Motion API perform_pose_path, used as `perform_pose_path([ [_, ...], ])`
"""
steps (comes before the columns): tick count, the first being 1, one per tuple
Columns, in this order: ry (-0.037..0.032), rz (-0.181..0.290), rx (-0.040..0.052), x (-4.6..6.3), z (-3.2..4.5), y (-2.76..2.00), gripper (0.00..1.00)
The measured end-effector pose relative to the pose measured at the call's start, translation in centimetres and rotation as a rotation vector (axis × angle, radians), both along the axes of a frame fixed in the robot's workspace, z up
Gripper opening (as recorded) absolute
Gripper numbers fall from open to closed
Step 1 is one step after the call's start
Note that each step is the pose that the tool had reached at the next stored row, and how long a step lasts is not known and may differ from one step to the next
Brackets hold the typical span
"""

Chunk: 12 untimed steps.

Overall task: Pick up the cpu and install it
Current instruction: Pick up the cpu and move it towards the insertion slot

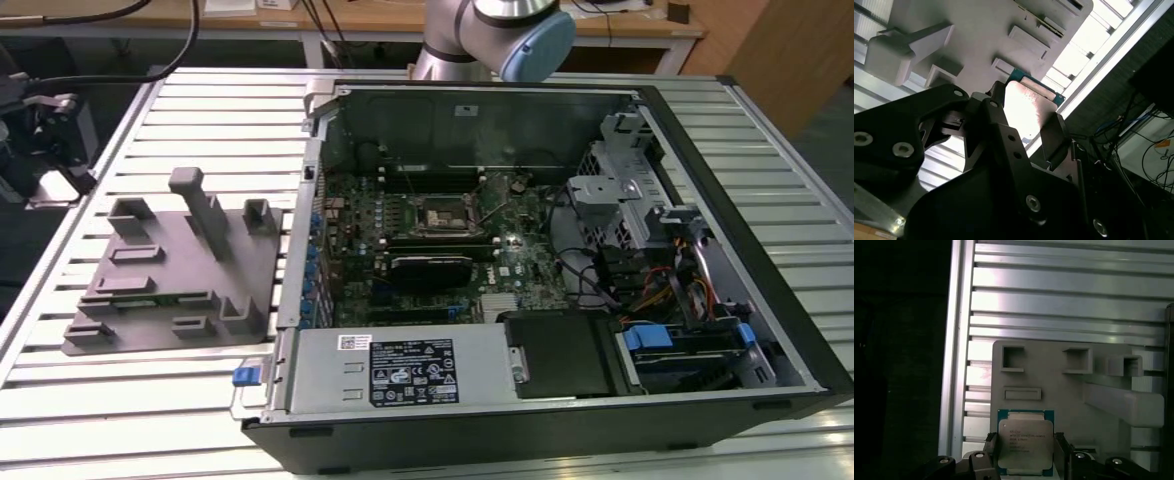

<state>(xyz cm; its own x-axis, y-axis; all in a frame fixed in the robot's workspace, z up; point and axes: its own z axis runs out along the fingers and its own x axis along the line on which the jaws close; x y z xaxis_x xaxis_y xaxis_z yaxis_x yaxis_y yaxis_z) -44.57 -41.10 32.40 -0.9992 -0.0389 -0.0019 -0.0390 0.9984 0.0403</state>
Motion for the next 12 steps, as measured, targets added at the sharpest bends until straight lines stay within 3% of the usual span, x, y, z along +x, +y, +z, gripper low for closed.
perform_pose_path([
  [12,0.0000,0.000,0.0001,0.0,2.28,0.10,0.53],
])
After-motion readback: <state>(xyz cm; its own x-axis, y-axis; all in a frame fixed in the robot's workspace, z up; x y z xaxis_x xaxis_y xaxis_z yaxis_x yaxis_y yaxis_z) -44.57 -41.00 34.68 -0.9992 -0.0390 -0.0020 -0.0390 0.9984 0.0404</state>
